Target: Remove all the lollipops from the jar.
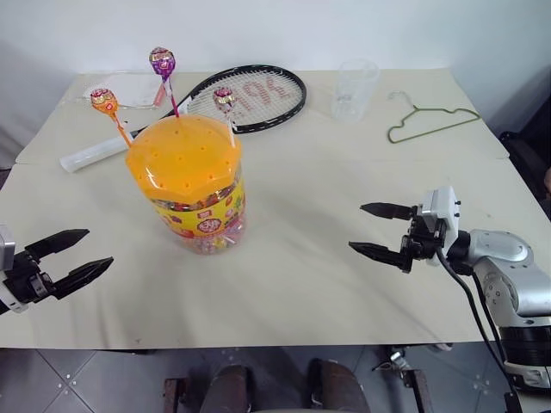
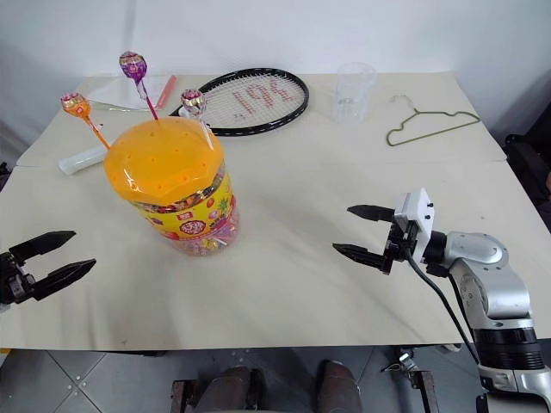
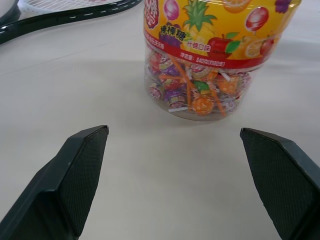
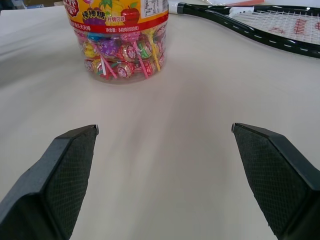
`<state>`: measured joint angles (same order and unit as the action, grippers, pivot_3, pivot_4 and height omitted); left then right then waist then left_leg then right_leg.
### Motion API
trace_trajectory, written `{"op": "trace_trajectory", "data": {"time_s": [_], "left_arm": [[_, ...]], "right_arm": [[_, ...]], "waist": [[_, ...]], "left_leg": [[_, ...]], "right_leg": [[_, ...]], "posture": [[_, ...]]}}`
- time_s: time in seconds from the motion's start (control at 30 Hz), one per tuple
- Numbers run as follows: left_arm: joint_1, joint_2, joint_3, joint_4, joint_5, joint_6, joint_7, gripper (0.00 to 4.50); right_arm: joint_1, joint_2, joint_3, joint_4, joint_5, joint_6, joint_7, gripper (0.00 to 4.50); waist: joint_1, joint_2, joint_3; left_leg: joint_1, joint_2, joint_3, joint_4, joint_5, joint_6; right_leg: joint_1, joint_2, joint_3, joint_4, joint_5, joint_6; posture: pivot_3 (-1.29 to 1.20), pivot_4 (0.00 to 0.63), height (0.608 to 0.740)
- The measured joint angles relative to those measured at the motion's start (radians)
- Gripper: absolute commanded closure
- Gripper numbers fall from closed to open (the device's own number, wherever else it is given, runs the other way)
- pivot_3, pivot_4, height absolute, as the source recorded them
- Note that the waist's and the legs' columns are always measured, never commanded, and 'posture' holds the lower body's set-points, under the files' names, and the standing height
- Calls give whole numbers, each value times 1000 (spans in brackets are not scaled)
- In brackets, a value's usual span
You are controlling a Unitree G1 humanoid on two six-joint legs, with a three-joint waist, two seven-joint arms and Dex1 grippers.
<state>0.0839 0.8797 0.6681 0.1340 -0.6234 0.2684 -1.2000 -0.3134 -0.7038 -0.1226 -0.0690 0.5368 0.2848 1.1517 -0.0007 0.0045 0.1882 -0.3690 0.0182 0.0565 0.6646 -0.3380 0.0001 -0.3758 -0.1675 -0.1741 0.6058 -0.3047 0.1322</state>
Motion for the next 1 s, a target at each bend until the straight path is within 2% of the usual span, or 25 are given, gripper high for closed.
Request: {"op": "trace_trajectory", "data": {"time_s": [0.3, 0.57, 0.7, 0.93, 1.0], "left_arm": [[32, 0, 19, -41, -6, 64, 25, 0], [-32, 75, 78, -81, -51, 160, 57, 0], [-140, 79, 51, -93, -59, 159, 63, 0], [-435, 118, -79, -63, -66, 142, 41, 0], [-547, 116, -146, 3, -55, 130, 30, 0]], "right_arm": [[-3, 0, 0, 0, 2, 1, -2, 14], [-37, -7, -2, -11, 32, 31, 19, 14], [-69, -21, -7, -74, 88, 93, 25, 14], [-136, -30, -28, -189, 200, 193, -7, 14], [-155, -30, -39, -197, 222, 216, -27, 14]], "waist": [[-1, 0, 0], [1, 0, 0], [0, 0, 0], [1, -1, -1], [2, -1, 0]], "left_leg": [[0, 0, 0, 0, 0, 0], [0, 0, 1, 1, 0, 0], [0, 0, 1, 2, 0, 0], [0, 0, 1, 3, 0, 0], [0, 0, 2, 3, 0, 0]], "right_leg": [[0, 0, 1, 1, 0, 0], [0, 0, 2, 2, 0, 0], [-1, 0, 2, 3, 0, 0], [-1, 0, 2, 3, 0, 0], [-1, 0, 2, 4, 0, 0]], "posture": [[0, 150, 740], [0, 150, 740], [0, 150, 740], [0, 150, 740], [0, 150, 740]]}}
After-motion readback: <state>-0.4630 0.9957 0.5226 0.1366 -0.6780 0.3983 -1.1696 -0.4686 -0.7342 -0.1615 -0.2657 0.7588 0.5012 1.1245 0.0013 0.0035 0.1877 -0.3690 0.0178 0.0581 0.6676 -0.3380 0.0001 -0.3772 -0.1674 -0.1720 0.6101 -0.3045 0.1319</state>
